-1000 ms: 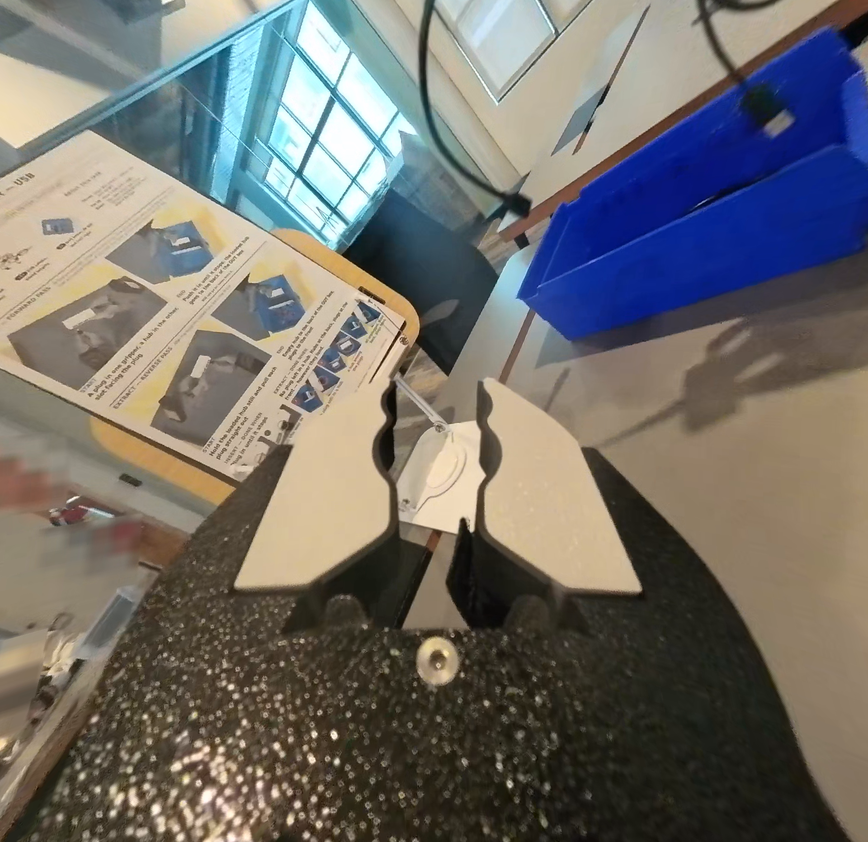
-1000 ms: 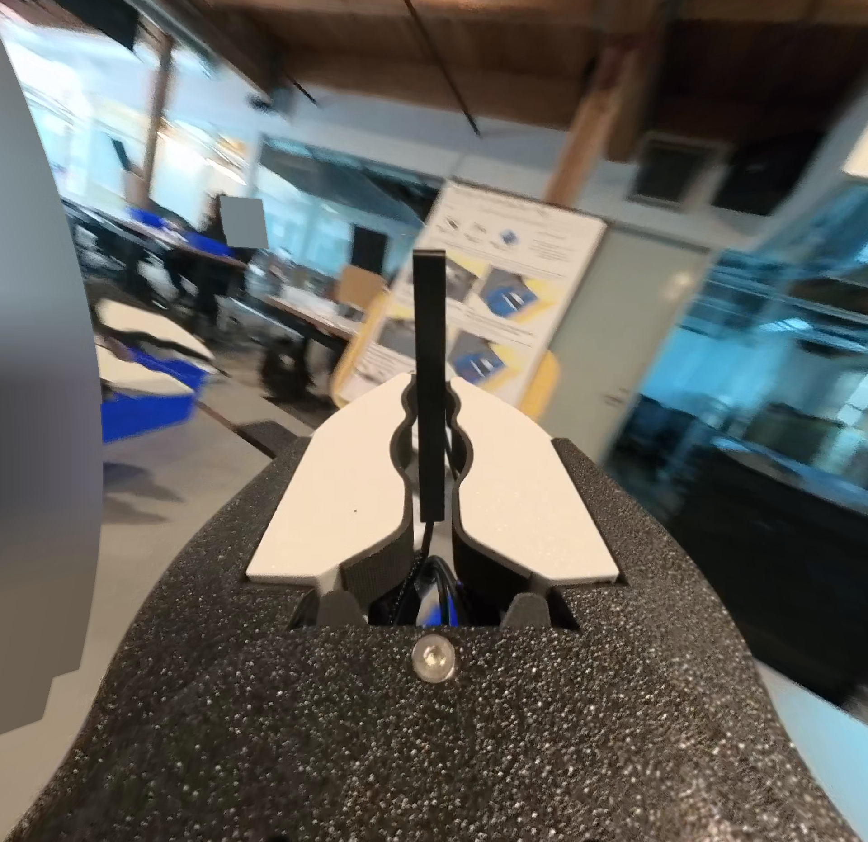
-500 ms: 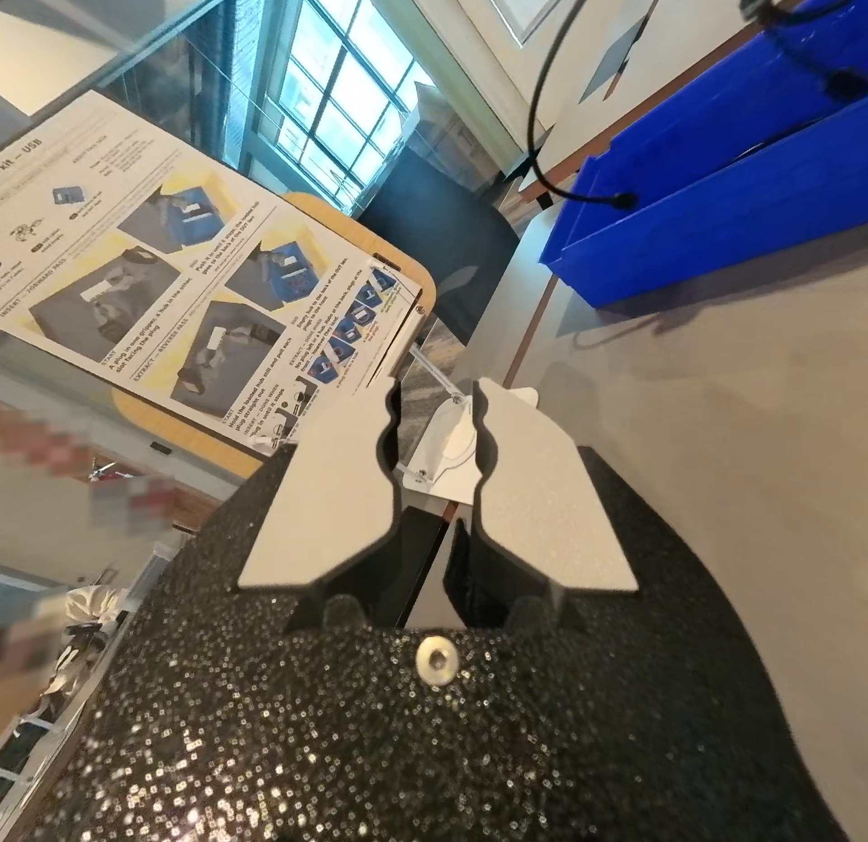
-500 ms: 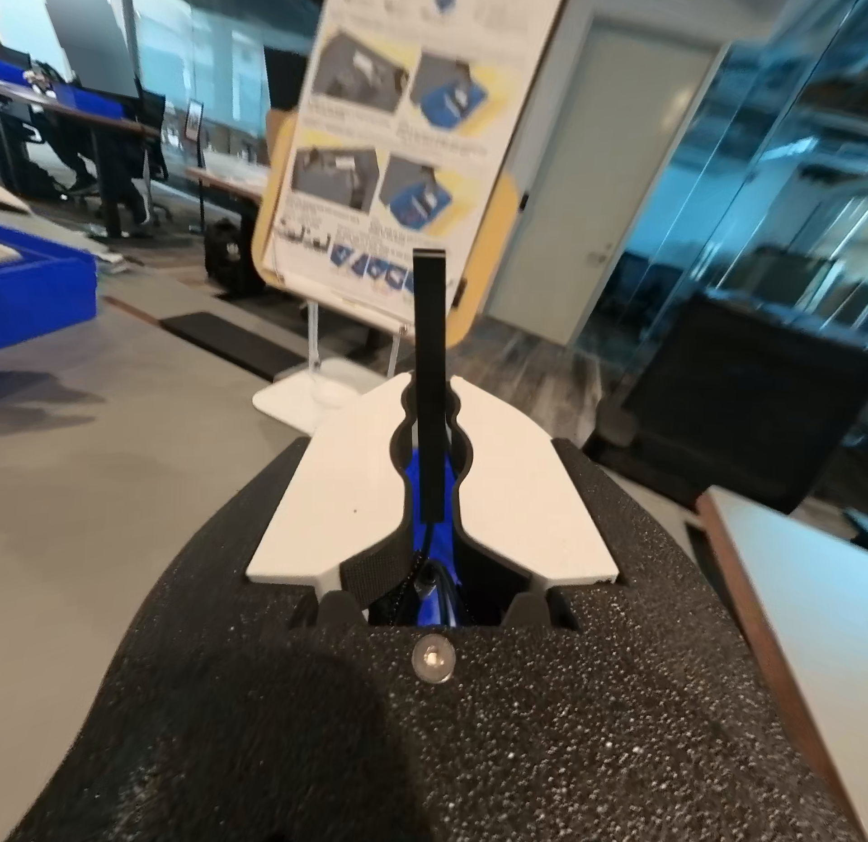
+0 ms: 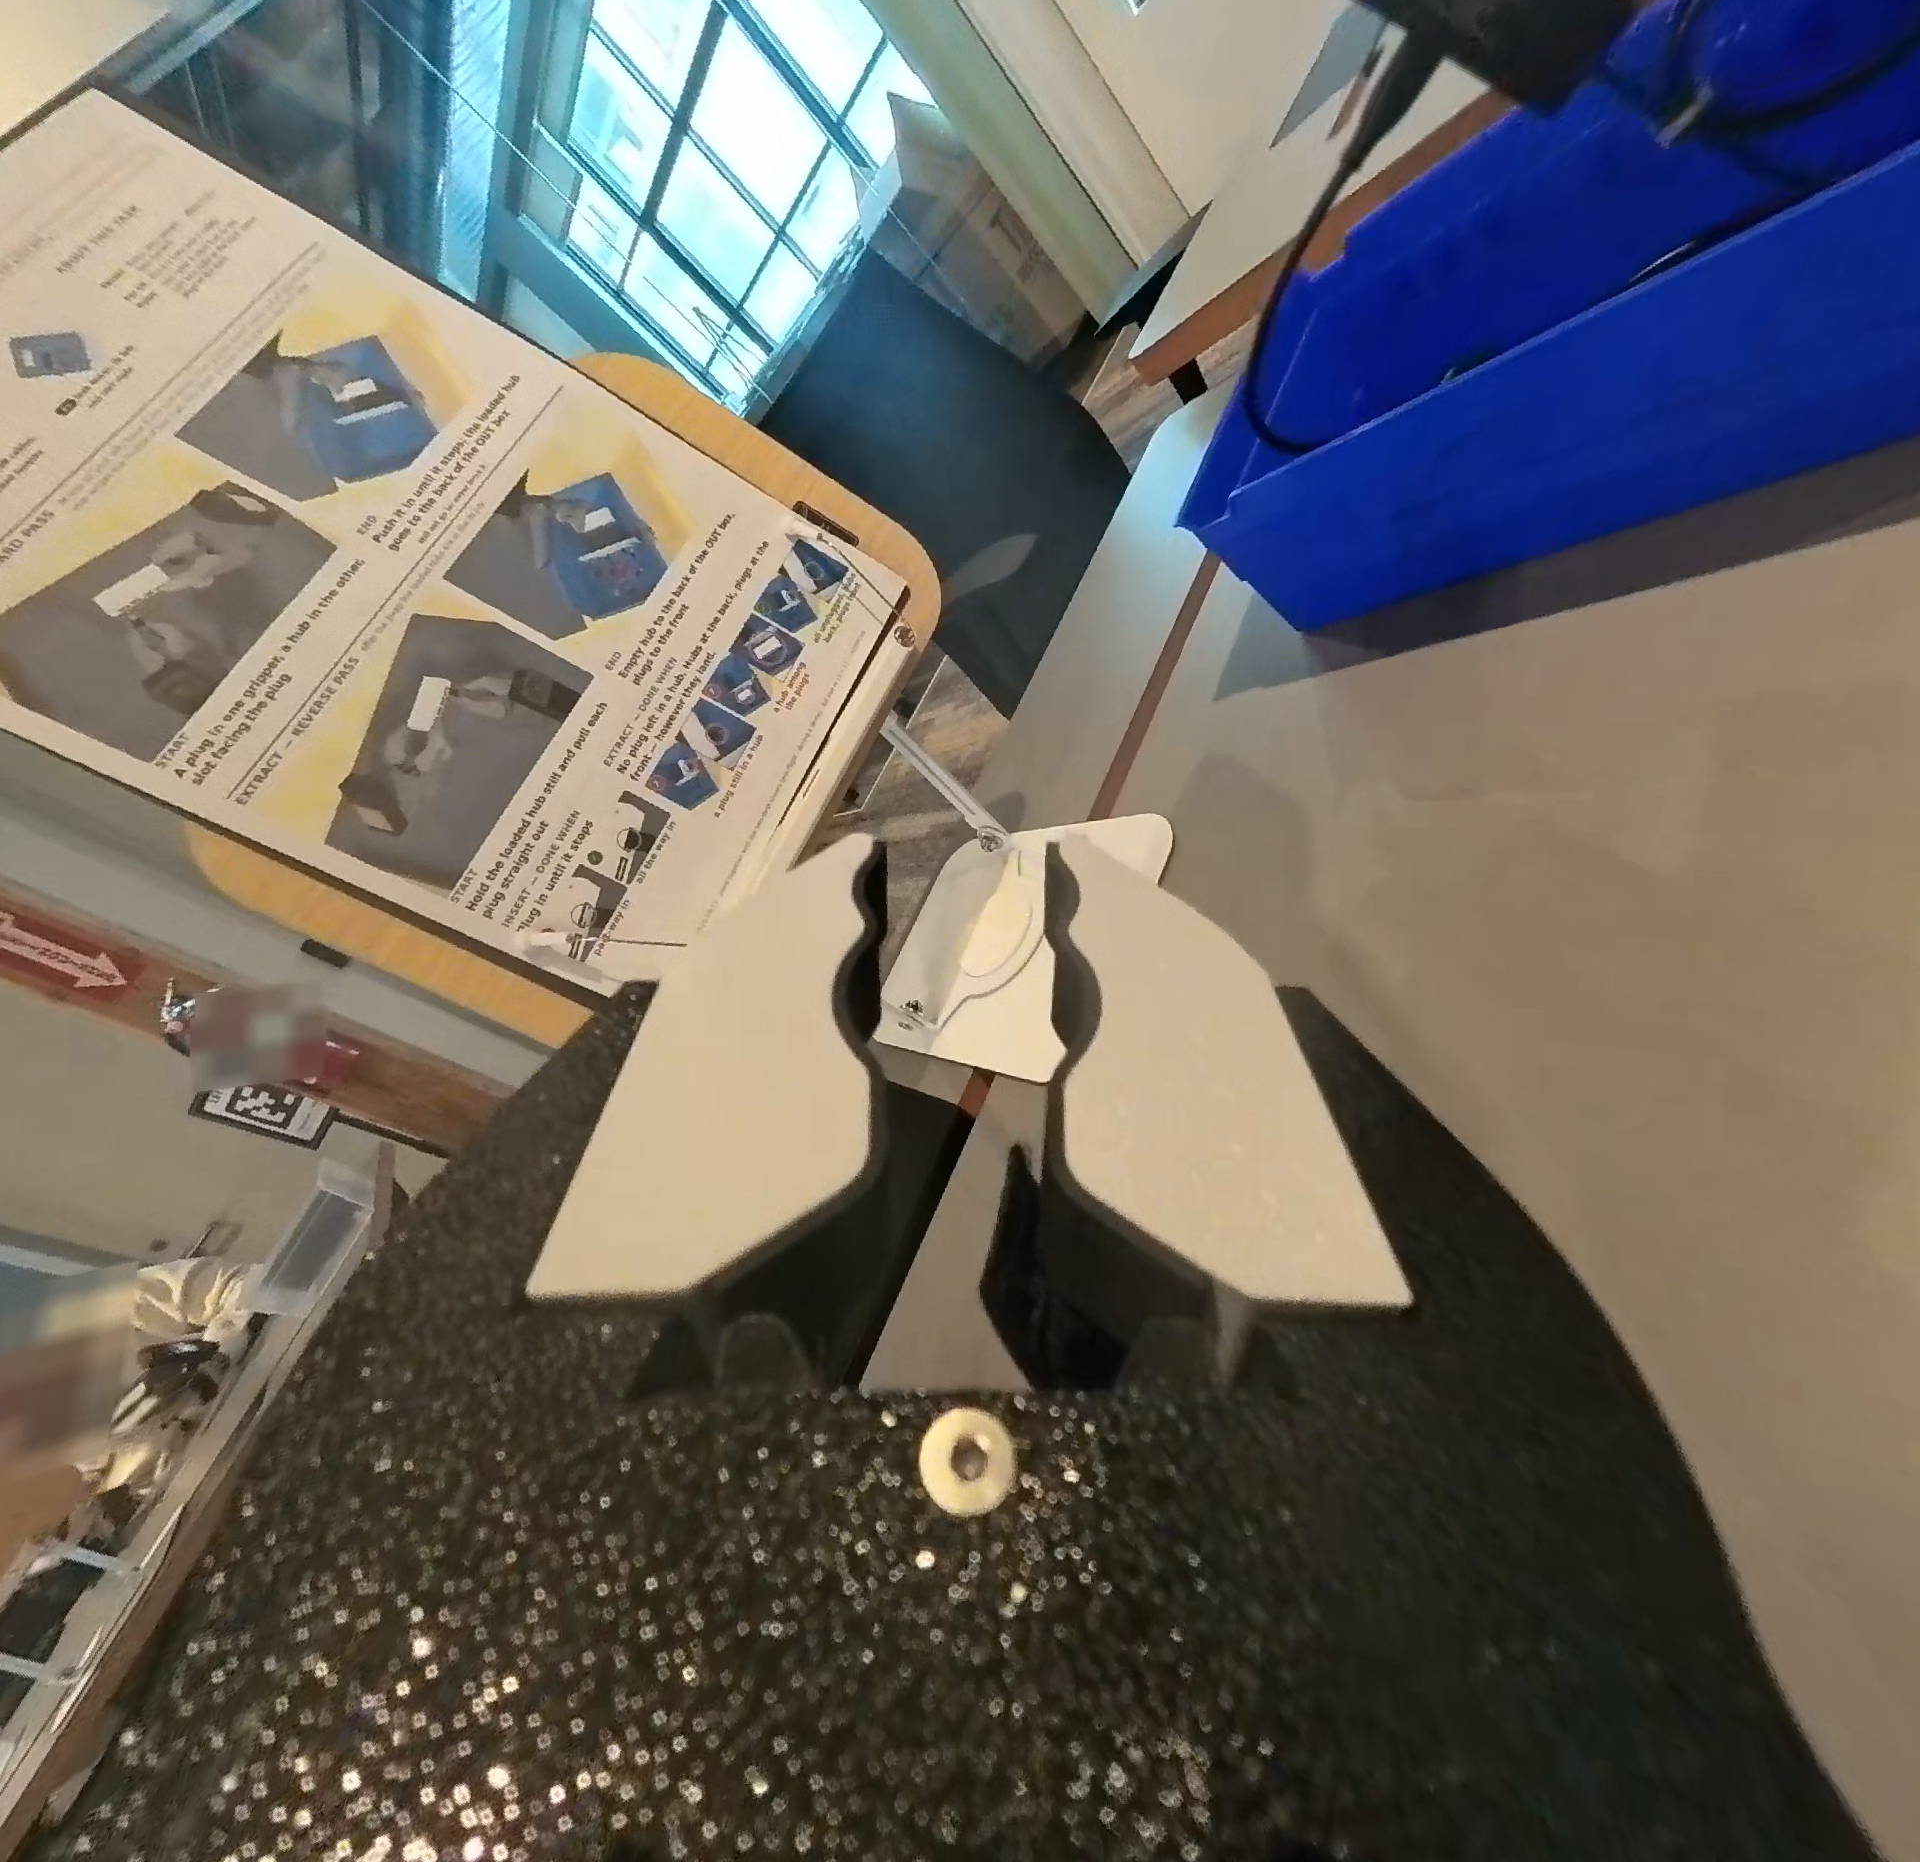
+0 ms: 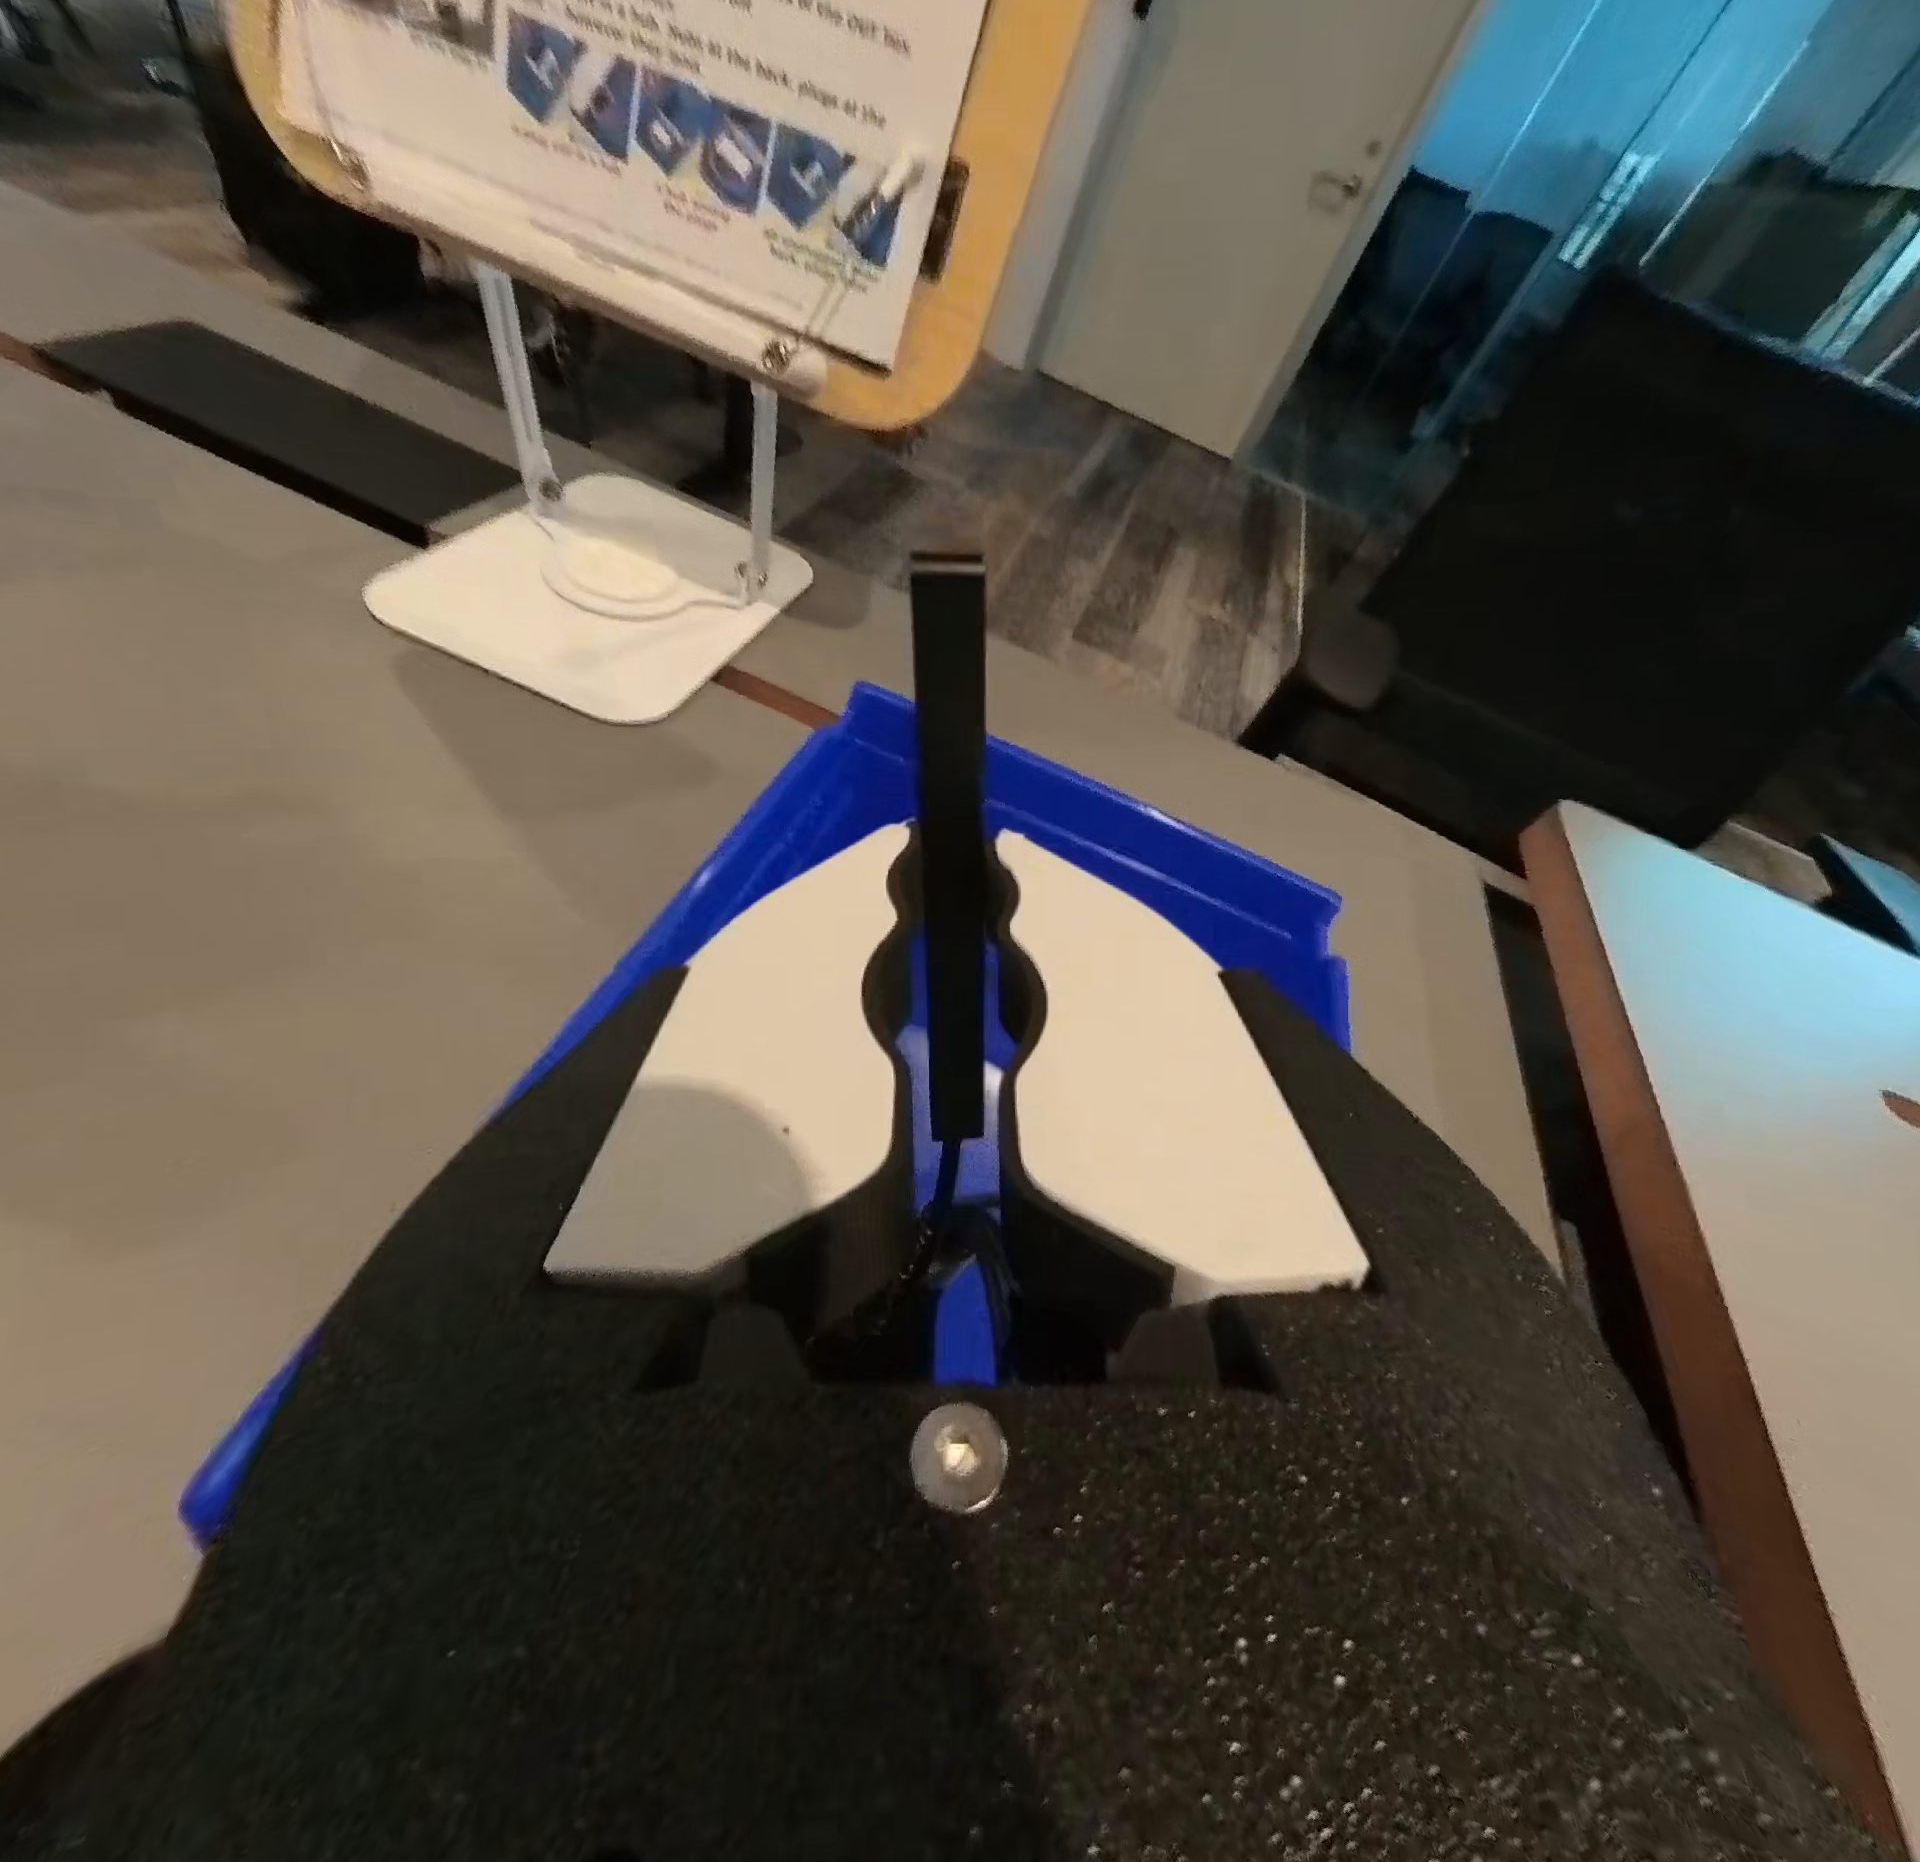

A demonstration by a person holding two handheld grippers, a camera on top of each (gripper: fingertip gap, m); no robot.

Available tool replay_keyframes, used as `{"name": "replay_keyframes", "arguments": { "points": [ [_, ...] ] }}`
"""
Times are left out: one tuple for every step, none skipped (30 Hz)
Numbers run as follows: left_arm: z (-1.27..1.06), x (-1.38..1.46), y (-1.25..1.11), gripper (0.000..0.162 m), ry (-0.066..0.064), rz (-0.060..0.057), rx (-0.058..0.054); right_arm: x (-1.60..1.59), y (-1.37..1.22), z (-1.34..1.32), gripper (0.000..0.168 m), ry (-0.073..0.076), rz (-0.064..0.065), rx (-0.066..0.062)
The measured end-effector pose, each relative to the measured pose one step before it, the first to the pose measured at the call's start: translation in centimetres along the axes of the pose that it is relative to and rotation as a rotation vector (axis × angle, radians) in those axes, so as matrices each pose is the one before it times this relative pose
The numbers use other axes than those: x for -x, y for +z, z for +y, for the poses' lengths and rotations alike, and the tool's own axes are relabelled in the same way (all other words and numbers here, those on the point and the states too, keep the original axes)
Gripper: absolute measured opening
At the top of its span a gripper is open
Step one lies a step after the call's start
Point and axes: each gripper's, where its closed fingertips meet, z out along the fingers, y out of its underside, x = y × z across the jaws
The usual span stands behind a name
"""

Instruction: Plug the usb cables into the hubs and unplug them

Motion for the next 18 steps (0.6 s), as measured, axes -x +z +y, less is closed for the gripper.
{"name": "replay_keyframes", "arguments": {
  "points": [
    [0.01, -0.018, 0.026, 0.029, 0.0023, -0.0004, 0.0009, -0.03, 0.298, 0.707, 0.01, -0.0103, 0.0015, 0.0373],
    [-0.021, -0.016, 0.009, 0.028, 0.0023, -0.0005, -0.0007, -0.053, 0.332, 0.701, 0.011, -0.0152, 0.0041, 0.0358],
    [-0.016, -0.016, 0.004, 0.028, 0.0014, 0.0002, -0.0006, -0.043, 0.361, 0.65, 0.011, -0.0211, 0.0073, 0.0304],
    [-0.01, -0.031, 0.006, 0.028, 0.0005, 0.0007, 0.0003, -0.001, 0.388, 0.65, 0.011, -0.0095, 0.0037, 0.0329],
    [0.011, -0.013, 0.015, 0.028, 0.0002, 0.0012, 0.001, 0.07, 0.412, 0.66, 0.011, -0.0061, -0.002, 0.0382],
    [0.037, -0.026, 0.01, 0.027, 0.0002, 0.0011, 0.002, 0.163, 0.423, 0.612, 0.011, -0.0143, -0.0051, 0.0348],
    [0.043, -0.018, 0.015, 0.027, 0.0006, 0.0012, 0.002, 0.27, 0.429, 0.589, 0.011, -0.0219, -0.0097, 0.0334],
    [0.04, -0.006, 0.01, 0.027, 0.0007, 0.0005, 0.0015, 0.315, 0.415, 0.56, 0.011, -0.0188, -0.0118, 0.0333],
    [0.036, -0.003, 0.008, 0.027, 0.0004, 0.0007, 0.0017, 0.267, 0.393, 0.491, 0.011, -0.0141, -0.0096, 0.0324],
    [0.037, -0.003, 0.007, 0.027, -0.0002, 0.0004, 0.0018, 0.222, 0.368, 0.488, 0.01, -0.0165, -0.0062, 0.0339],
    [0.028, -0.016, 0.009, 0.027, 0.0002, 0.0005, 0.001, 0.245, 0.343, 0.519, 0.011, -0.0224, -0.0053, 0.0376],
    [0.029, -0.009, 0.023, 0.027, 0.0004, 0.0004, 0.001, 0.259, 0.333, 0.554, 0.011, -0.0237, -0.0057, 0.0392],
    [0.018, -0.029, 0.019, 0.027, 0.0006, 0.0008, 0.0013, 0.269, 0.333, 0.565, 0.011, -0.0194, -0.0078, 0.0413],
    [0.034, -0.033, 0.029, 0.027, 0.0008, 0.001, 0.0019, 0.239, 0.324, 0.546, 0.011, -0.0145, -0.0069, 0.041],
    [0.034, -0.019, 0.024, 0.027, 0.0011, 0.0007, 0.0025, 0.312, 0.306, 0.469, 0.011, -0.0097, -0.0137, 0.036],
    [0.046, -0.029, 0.033, 0.026, 0.0017, 0.0004, 0.0027, 0.278, 0.237, 0.357, 0.011, -0.0072, -0.0122, 0.0298],
    [0.05, -0.017, 0.02, 0.026, 0.0018, 0.0003, 0.0033, 0.198, 0.123, 0.208, 0.011, -0.006, -0.0073, 0.0196],
    [0.059, -0.005, 0.012, 0.026, 0.0012, 0.0004, 0.0037, 0.181, 0.025, 0.075, 0.011, -0.0043, -0.0073, 0.0114]
  ]
}}
